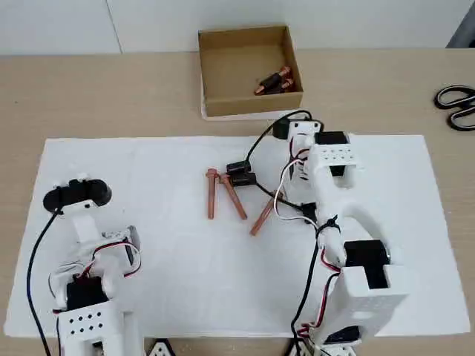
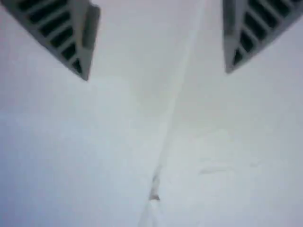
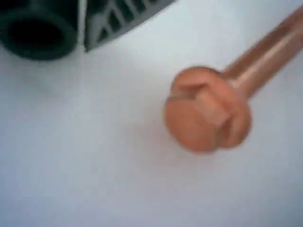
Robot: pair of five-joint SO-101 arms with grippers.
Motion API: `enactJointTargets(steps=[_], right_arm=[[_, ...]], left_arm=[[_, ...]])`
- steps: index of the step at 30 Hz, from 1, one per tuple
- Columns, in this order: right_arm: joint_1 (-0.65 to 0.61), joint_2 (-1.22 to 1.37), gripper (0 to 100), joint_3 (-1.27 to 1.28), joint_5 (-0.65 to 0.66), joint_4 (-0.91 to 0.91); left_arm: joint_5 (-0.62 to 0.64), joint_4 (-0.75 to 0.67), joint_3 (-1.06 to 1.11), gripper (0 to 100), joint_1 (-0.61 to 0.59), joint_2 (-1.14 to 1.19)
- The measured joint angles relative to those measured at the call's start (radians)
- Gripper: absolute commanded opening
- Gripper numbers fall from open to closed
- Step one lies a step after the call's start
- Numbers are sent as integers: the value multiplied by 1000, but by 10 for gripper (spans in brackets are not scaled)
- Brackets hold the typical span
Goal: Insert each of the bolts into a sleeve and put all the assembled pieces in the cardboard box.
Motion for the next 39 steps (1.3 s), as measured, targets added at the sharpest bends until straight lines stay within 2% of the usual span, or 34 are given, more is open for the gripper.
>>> enactJointTargets(steps=[11,17,39], right_arm=[[-2,18,101,-2,9,0],[-9,69,193,-15,12,3],[-12,8,157,-9,15,81]], left_arm=[[0,0,0,177,0,0],[0,0,0,177,0,0],[0,0,0,177,0,0]])
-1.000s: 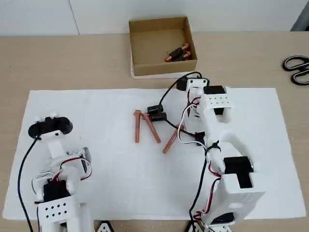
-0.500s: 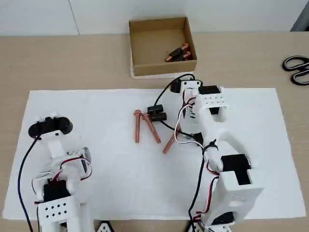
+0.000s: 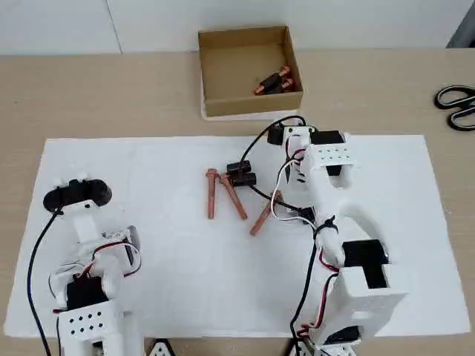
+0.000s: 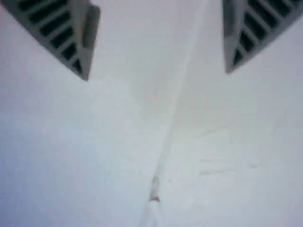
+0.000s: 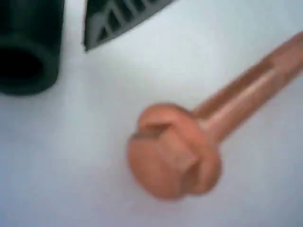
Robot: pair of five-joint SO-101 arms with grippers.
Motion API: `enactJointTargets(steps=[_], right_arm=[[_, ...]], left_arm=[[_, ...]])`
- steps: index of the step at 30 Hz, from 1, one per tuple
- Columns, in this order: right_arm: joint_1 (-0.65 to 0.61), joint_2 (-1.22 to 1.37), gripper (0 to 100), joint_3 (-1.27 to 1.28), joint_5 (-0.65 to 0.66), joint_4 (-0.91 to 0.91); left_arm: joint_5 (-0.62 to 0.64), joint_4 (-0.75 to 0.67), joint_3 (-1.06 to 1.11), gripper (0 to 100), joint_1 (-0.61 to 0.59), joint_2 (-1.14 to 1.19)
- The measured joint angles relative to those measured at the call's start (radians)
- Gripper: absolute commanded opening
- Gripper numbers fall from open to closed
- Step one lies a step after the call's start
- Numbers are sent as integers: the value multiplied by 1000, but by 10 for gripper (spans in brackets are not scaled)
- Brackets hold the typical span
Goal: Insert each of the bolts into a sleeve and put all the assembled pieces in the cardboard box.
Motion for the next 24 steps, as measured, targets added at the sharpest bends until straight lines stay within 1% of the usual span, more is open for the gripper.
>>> enactJointTargets(steps=[19,21,24], right_arm=[[0,71,151,-12,0,-9],[0,71,110,-15,0,-9],[9,71,0,-15,0,-9]], left_arm=[[0,0,0,177,0,0],[0,0,0,177,0,0],[0,0,0,177,0,0]])
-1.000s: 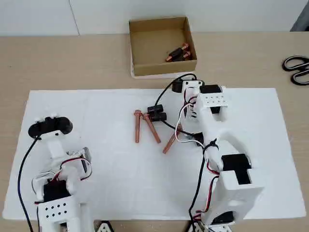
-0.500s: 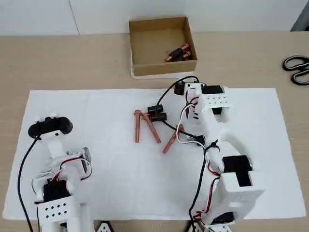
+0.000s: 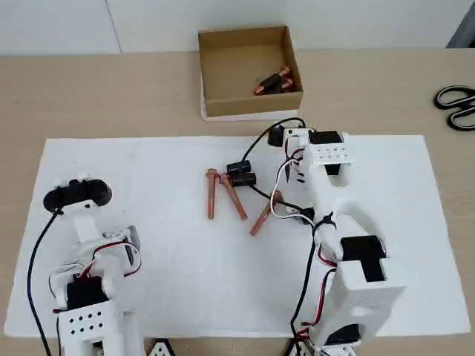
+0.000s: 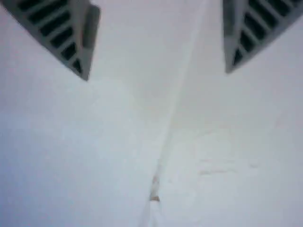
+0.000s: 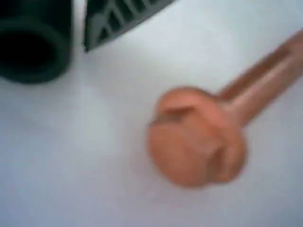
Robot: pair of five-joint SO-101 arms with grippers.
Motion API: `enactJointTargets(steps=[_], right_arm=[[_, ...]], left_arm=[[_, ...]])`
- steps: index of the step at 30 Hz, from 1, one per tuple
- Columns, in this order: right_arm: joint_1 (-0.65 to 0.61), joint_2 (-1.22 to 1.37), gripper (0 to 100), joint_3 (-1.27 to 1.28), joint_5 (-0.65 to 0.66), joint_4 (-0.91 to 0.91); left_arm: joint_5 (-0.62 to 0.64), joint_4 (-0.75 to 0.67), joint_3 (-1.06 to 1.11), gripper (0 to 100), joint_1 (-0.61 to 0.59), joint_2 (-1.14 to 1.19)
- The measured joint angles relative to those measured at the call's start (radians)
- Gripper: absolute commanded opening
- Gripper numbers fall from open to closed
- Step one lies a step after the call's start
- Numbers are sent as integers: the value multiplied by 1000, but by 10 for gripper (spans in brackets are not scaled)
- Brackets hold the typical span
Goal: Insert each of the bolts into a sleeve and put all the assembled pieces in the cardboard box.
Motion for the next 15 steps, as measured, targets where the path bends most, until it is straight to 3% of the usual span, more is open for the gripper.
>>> enactJointTargets(steps=[10,15], right_arm=[[9,-9,4,-3,0,-2],[0,-133,4,-20,2,117]], left_arm=[[0,0,0,177,0,0],[0,0,0,177,0,0]])
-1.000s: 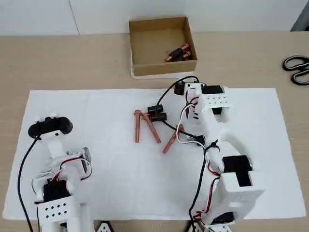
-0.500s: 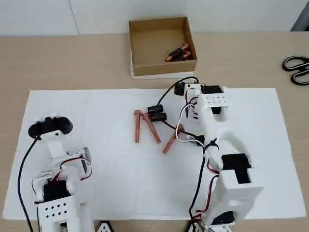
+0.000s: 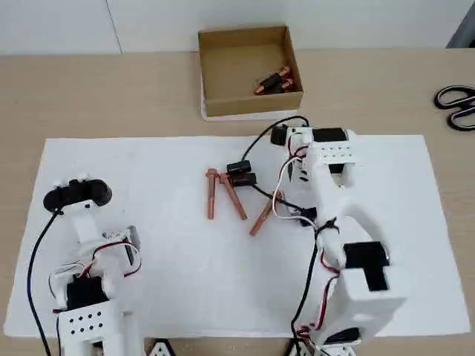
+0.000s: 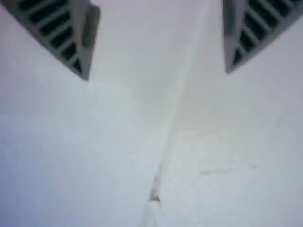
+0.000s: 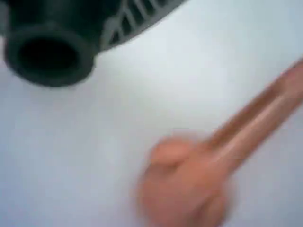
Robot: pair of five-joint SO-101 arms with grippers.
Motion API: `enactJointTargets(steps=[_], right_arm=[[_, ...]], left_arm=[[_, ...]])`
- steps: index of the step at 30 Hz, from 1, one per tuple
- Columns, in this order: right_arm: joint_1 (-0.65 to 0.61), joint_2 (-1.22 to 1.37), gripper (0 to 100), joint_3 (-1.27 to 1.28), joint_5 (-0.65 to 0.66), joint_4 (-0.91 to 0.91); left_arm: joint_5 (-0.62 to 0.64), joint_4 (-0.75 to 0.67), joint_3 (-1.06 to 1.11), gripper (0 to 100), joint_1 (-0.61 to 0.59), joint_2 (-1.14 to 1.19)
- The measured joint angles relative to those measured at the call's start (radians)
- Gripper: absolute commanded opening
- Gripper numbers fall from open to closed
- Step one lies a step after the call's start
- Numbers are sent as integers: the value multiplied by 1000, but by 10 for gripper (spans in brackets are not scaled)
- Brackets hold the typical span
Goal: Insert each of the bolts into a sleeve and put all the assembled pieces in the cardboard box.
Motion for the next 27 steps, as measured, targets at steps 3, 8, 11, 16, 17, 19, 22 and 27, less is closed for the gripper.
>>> enactJointTargets(steps=[3,8,11,16,17,19,22,27], right_arm=[[8,-123,4,-34,2,44],[5,-301,4,-44,11,69],[21,-365,4,-18,66,69],[126,-443,4,51,86,71],[149,-457,4,52,86,72],[189,-480,4,52,97,101],[210,-505,4,52,121,135],[216,-512,4,52,133,144]], left_arm=[[0,2,0,177,0,0],[-2,77,-72,177,0,0],[-2,132,-141,177,0,0],[-3,155,-242,177,0,0],[-2,155,-261,177,0,0],[0,155,-301,177,0,0],[48,152,-356,156,0,0],[97,152,-410,28,106,0]])
